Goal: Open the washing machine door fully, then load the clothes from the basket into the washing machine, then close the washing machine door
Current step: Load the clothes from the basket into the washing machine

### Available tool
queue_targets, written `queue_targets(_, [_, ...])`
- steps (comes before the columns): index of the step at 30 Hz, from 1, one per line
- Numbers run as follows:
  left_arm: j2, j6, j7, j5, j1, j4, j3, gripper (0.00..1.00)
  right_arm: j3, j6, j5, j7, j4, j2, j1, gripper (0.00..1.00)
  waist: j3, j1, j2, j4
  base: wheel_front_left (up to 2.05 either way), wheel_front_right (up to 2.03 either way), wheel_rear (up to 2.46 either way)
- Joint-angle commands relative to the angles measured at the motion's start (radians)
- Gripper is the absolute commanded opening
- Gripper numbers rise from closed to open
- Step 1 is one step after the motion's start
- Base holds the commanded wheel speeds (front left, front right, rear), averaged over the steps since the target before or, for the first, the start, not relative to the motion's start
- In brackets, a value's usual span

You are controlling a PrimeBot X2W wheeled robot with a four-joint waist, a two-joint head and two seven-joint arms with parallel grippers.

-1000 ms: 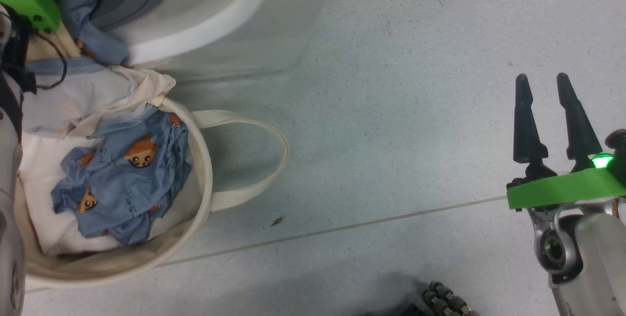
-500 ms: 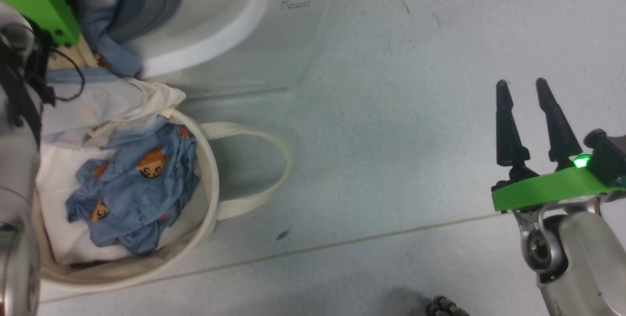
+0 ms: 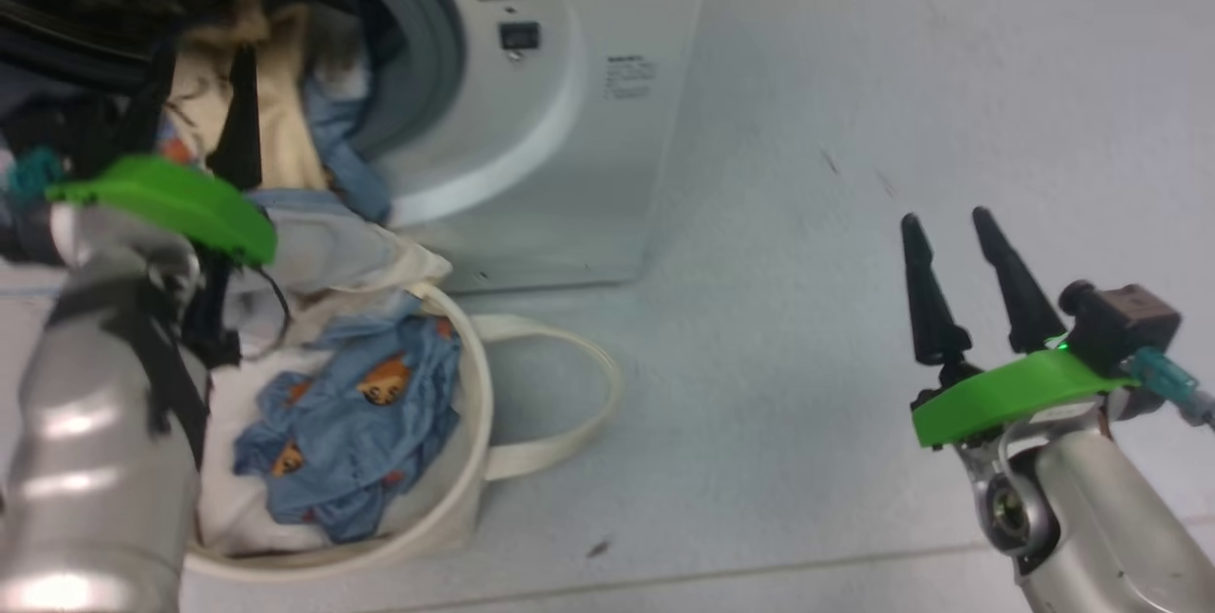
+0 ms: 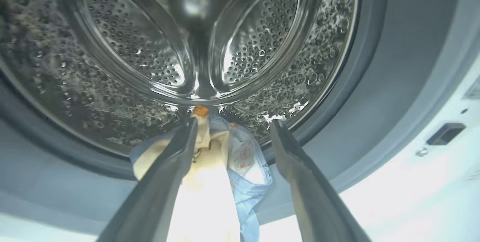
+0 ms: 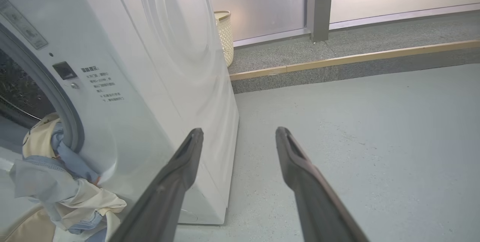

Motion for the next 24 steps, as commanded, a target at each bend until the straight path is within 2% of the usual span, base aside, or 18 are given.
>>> queue_targets(1, [0.026,-0.007,-0.011,-0.012,0.058,-0.086,0.048,1.00,0.034,0.001,0.009,-0.014,-0.013,-0.017,-0.006,1.00,-0.085,0.0002,0.0000,0.065,0.00,0.00,0.00])
queue_targets(8, [0.019,-0.015,-0.011,-0.014,0.307,-0.320,0.085,1.00,0.065,0.001,0.018,-0.030,0.031,-0.029,0.030,1.00,-0.223,0.0002,0.0000,0.120,0.00,0.00,0.00])
queue_targets(15, [0.037,-0.015,-0.012,0.016,0.486,-0.412,0.103,1.00,0.039,0.001,-0.021,-0.031,0.018,-0.023,0.082,1.00,-0.309,0.0002,0.0000,0.135,0.00,0.00,0.00])
queue_targets(24, [0.012,-0.011,-0.012,0.043,0.636,-0.500,0.149,1.00,0.003,0.001,-0.068,-0.032,0.003,0.010,0.131,1.00,-0.346,0.0002,0.0000,0.149,0.00,0.00,0.00])
